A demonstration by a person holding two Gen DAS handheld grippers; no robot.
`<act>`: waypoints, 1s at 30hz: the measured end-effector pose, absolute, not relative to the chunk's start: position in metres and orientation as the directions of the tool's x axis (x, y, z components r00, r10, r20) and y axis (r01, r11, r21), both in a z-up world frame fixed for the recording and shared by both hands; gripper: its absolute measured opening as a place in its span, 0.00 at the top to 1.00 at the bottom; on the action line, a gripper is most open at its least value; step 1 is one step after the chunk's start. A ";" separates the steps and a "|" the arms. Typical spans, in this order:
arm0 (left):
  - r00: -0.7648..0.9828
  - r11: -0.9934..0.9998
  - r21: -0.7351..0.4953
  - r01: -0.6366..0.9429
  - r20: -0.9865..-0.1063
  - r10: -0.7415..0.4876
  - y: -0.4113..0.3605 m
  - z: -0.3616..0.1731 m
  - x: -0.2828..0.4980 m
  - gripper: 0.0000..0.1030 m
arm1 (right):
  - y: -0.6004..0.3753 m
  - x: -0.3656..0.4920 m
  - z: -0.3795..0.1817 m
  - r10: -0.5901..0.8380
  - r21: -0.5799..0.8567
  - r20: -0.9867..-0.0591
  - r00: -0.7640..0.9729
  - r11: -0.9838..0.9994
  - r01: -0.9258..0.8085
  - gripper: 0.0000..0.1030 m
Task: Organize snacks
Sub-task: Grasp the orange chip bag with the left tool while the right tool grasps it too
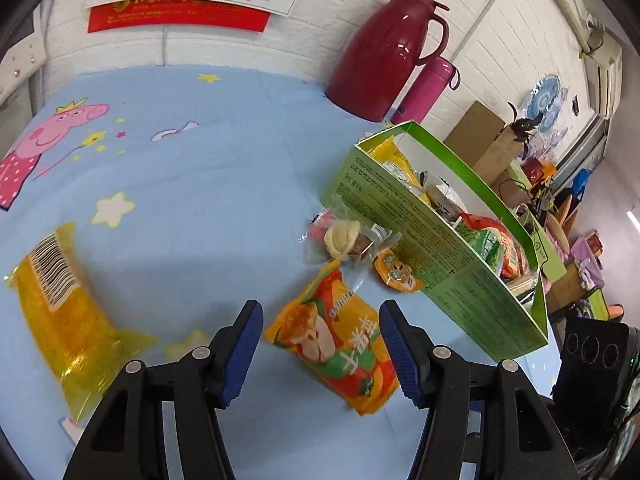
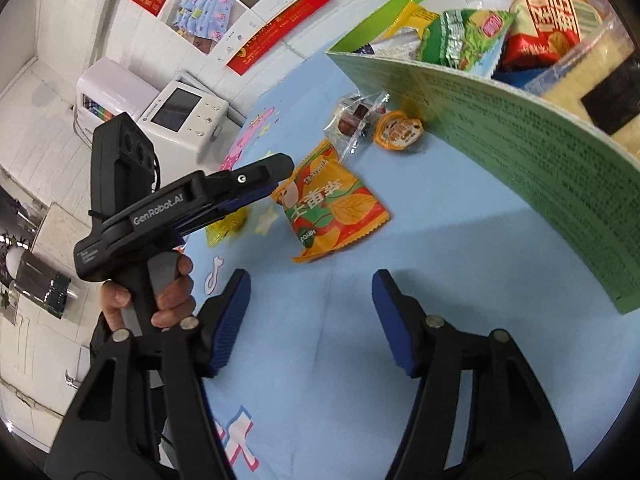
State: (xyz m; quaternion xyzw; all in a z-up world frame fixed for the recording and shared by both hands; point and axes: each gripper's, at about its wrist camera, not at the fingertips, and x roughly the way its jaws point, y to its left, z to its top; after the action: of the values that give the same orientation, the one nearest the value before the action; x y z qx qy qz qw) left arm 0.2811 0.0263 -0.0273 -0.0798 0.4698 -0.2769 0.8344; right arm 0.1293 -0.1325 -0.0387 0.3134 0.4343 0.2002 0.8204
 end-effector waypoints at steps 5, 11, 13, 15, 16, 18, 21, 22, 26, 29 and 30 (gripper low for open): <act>0.332 0.814 -0.419 0.402 -0.762 -0.556 0.026 -0.046 0.295 0.53 | -0.134 0.146 -0.048 0.586 0.717 -0.593 0.552 0.696 0.031 0.55; 0.301 0.776 -0.462 0.430 -0.737 -0.605 0.034 -0.051 0.281 0.66 | -0.130 0.166 -0.051 0.559 0.724 -0.583 0.589 0.686 0.067 0.55; 0.293 0.772 -0.466 0.432 -0.737 -0.609 0.035 -0.051 0.276 0.66 | -0.127 0.167 -0.053 0.551 0.716 -0.584 0.595 0.696 0.058 0.57; 0.284 0.765 -0.484 0.425 -0.731 -0.620 0.037 -0.052 0.275 0.66 | -0.123 0.168 -0.054 0.539 0.704 -0.589 0.602 0.708 0.054 0.61; 0.288 0.766 -0.486 0.420 -0.729 -0.621 0.038 -0.052 0.275 0.66 | -0.122 0.169 -0.054 0.537 0.700 -0.591 0.602 0.712 0.051 0.62; 0.298 0.772 -0.483 0.413 -0.729 -0.616 0.038 -0.052 0.274 0.66 | -0.120 0.173 -0.055 0.525 0.680 -0.603 0.600 0.732 0.043 0.73; 0.322 0.795 -0.457 0.399 -0.742 -0.588 0.035 -0.052 0.268 0.71 | -0.118 0.174 -0.058 0.480 0.622 -0.639 0.601 0.783 0.036 0.94; 0.323 0.799 -0.459 0.389 -0.744 -0.584 0.035 -0.051 0.266 0.73 | -0.121 0.173 -0.058 0.494 0.635 -0.637 0.591 0.772 0.038 0.94; 0.343 0.804 -0.459 0.378 -0.737 -0.582 0.034 -0.037 0.248 0.76 | -0.125 0.162 -0.046 0.498 0.639 -0.611 0.616 0.769 0.012 0.94; 0.375 0.803 -0.436 0.405 -0.723 -0.581 0.027 -0.014 0.234 0.76 | -0.130 0.152 -0.024 0.485 0.633 -0.566 0.666 0.774 -0.026 0.94; 0.382 0.802 -0.434 0.410 -0.716 -0.584 0.026 -0.007 0.231 0.76 | -0.133 0.148 -0.016 0.483 0.633 -0.547 0.684 0.773 -0.039 0.94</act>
State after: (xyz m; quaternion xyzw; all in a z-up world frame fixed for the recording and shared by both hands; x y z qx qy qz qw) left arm 0.2315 0.0258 -0.0071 -0.0928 0.4673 -0.3008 0.8262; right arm 0.1481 -0.1332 -0.0157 0.3016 0.3680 0.1504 0.8666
